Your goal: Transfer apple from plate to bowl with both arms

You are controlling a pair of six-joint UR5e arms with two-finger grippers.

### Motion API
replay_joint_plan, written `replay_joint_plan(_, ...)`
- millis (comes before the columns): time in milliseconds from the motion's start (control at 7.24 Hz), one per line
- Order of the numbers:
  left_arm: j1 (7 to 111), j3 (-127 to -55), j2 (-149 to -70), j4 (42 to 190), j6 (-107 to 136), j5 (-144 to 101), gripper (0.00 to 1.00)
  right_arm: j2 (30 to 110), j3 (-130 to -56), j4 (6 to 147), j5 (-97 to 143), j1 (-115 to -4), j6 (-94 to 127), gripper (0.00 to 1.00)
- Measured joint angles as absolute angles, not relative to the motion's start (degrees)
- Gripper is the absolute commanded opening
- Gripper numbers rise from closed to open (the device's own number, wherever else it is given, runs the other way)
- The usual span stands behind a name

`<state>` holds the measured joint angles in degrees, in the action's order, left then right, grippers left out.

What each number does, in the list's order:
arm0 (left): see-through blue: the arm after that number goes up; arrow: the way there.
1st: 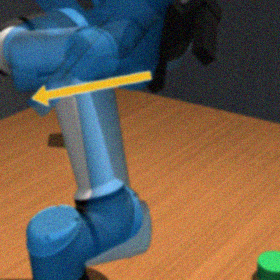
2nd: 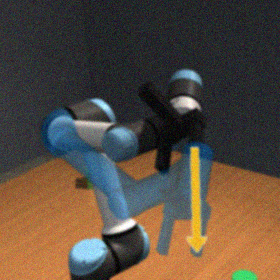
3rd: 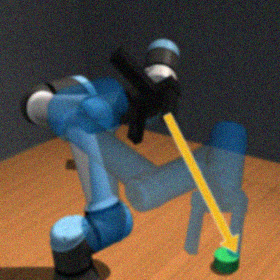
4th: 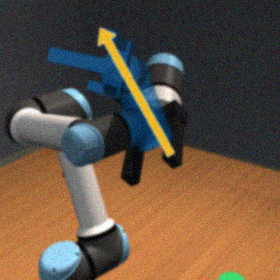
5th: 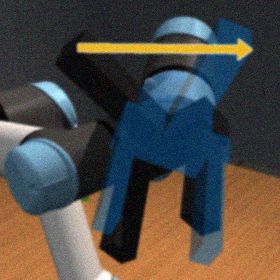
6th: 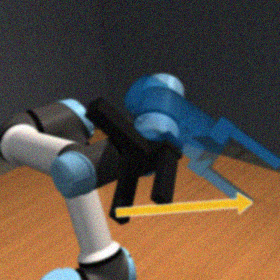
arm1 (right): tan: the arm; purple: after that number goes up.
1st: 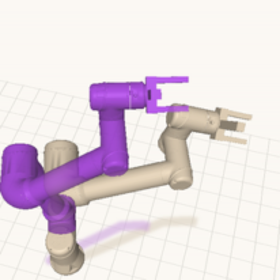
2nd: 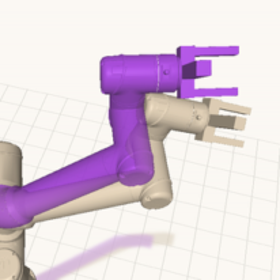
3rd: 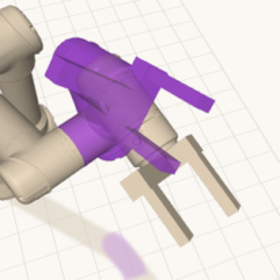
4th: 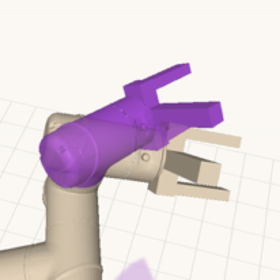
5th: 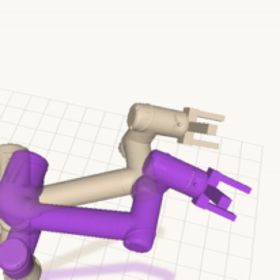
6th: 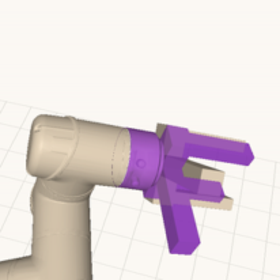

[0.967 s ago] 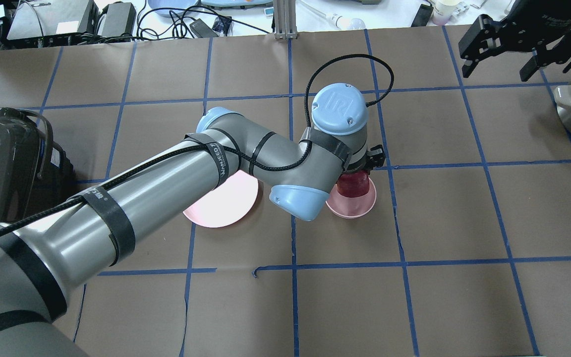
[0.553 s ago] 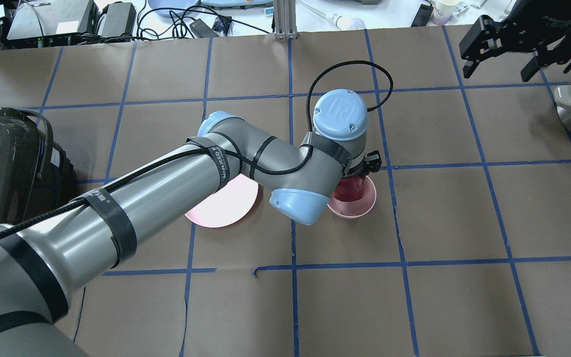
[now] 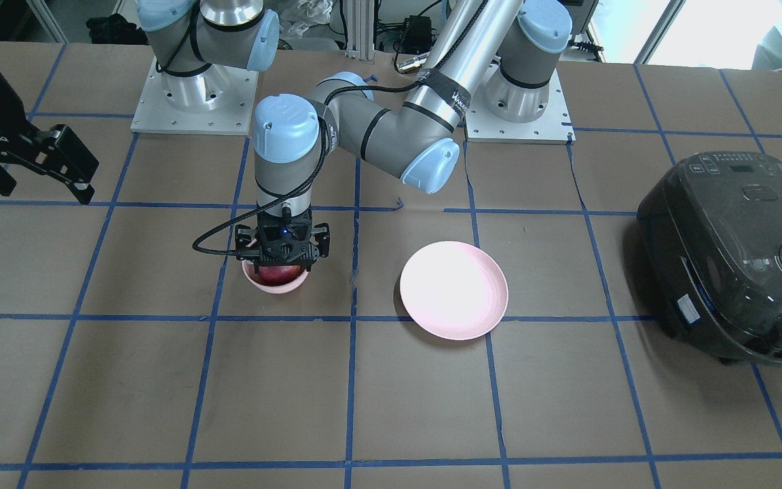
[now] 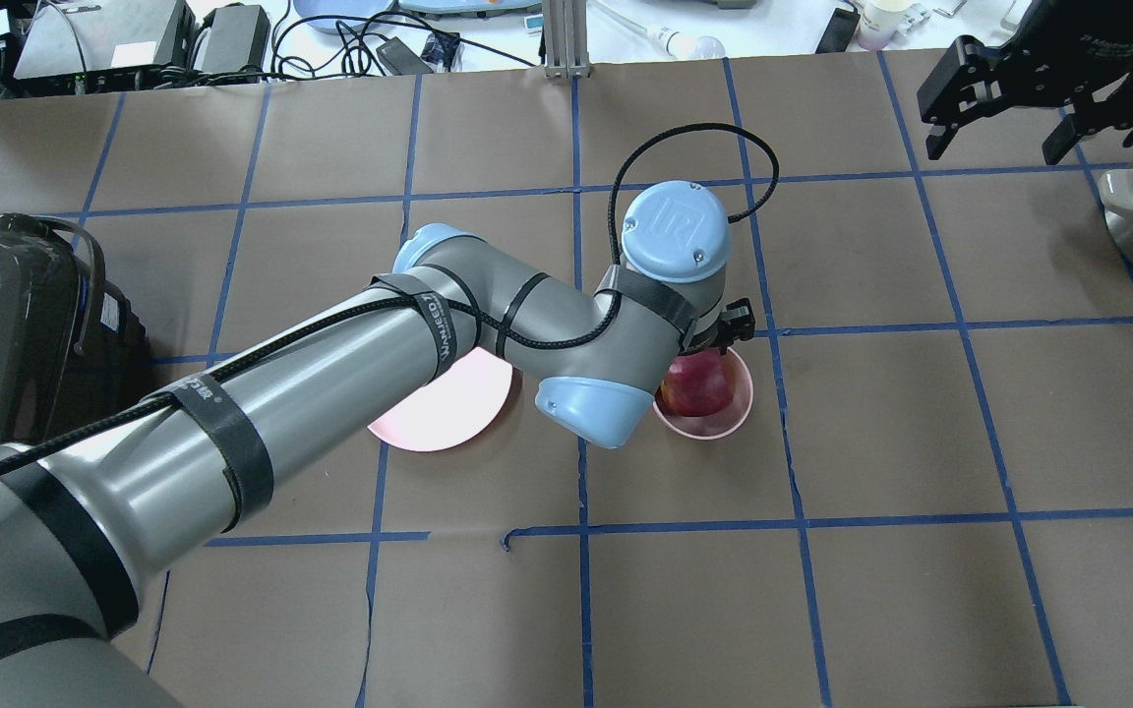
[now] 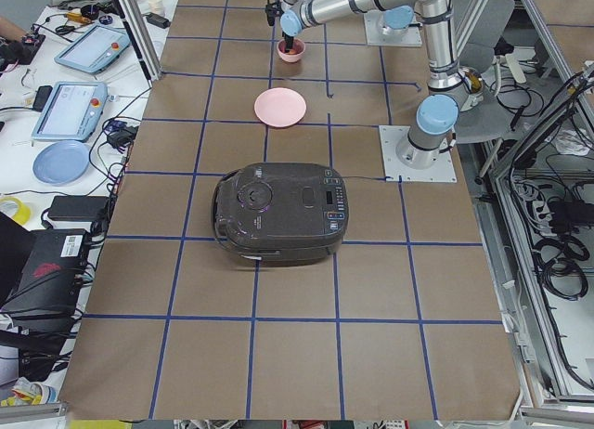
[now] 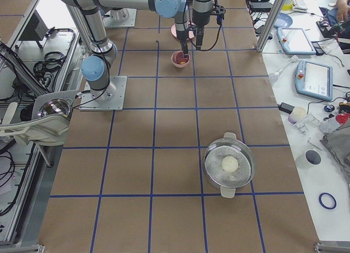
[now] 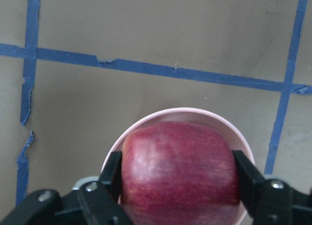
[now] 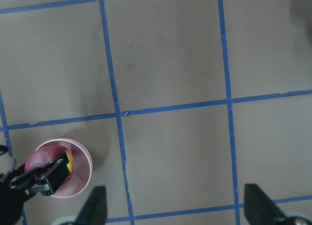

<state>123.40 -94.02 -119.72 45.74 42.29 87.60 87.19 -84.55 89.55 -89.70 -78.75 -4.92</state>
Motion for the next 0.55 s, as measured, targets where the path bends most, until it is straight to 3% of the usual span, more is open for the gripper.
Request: replay_joint_plan(553,120.1,-93.6,-116.1,46.4,34.7,87.6,1.0,87.2,-84.6,89.5,-89.7,-78.7,-4.9,1.0)
